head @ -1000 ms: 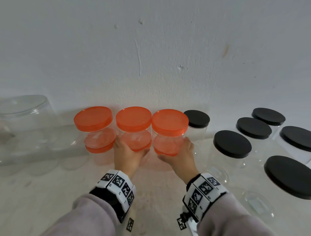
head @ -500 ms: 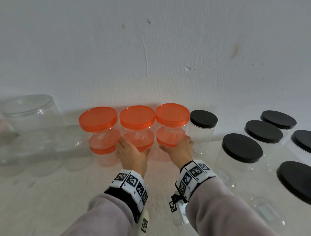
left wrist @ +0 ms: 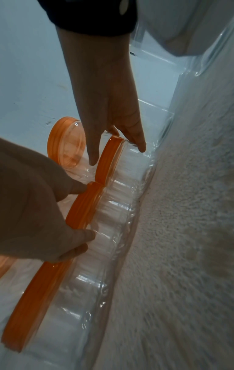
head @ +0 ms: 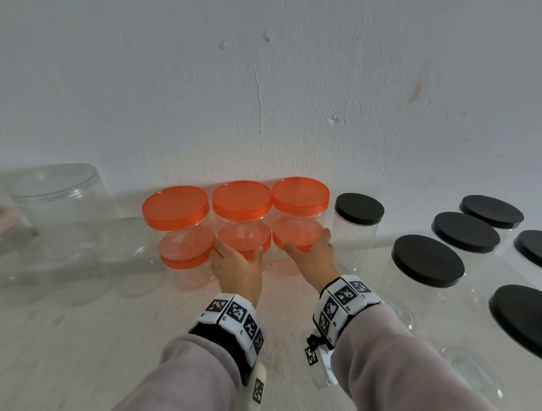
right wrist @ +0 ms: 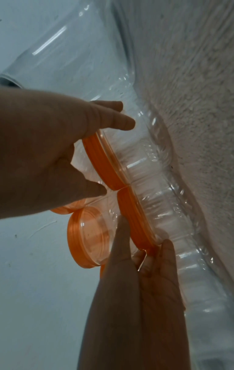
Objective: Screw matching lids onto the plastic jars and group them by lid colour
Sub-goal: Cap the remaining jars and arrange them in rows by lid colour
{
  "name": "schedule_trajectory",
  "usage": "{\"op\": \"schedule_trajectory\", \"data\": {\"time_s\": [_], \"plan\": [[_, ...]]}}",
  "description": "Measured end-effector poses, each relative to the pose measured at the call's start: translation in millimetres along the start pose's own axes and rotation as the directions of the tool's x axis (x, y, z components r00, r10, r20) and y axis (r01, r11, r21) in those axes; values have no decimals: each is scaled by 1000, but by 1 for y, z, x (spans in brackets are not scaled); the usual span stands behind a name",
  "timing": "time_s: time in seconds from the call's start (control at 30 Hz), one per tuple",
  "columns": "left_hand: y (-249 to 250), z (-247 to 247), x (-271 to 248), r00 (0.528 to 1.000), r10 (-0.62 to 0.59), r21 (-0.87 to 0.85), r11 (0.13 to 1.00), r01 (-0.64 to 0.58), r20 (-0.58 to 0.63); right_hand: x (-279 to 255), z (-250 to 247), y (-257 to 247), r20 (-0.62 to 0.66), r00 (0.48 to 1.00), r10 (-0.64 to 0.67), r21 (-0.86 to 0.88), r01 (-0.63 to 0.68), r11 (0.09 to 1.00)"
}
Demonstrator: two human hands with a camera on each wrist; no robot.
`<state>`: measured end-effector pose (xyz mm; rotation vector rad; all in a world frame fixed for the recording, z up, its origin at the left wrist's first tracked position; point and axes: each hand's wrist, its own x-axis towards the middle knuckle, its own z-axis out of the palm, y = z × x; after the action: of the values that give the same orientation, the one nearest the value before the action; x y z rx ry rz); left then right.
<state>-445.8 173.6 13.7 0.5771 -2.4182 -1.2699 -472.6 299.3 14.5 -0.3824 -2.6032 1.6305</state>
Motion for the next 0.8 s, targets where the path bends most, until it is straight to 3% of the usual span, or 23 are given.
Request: {"op": "schedule_trajectory", "data": {"time_s": [0.3, 0.4, 0.6, 0.7, 0.8], "plan": [[4, -6, -2, 999, -32, -44, 998, 34, 41, 2, -7, -2, 58, 998, 9, -97, -4, 995], [2, -14, -4, 999, 13, -61, 998, -10, 42, -7, -14, -3, 59, 998, -12, -105, 18, 994], [-6, -26, -20, 991, 131, -105, 986, -130, 2, -62, -51, -13, -13, 963, -269, -4, 269, 963], [0, -24, -33, 971, 235, -109, 967, -230, 41, -96, -89, -15, -110, 905, -410, 32, 416, 909], [17, -17, -45, 919, 375, -122, 924, -362, 121, -123, -142, -12, -219, 841, -495, -41, 499, 865]]}}
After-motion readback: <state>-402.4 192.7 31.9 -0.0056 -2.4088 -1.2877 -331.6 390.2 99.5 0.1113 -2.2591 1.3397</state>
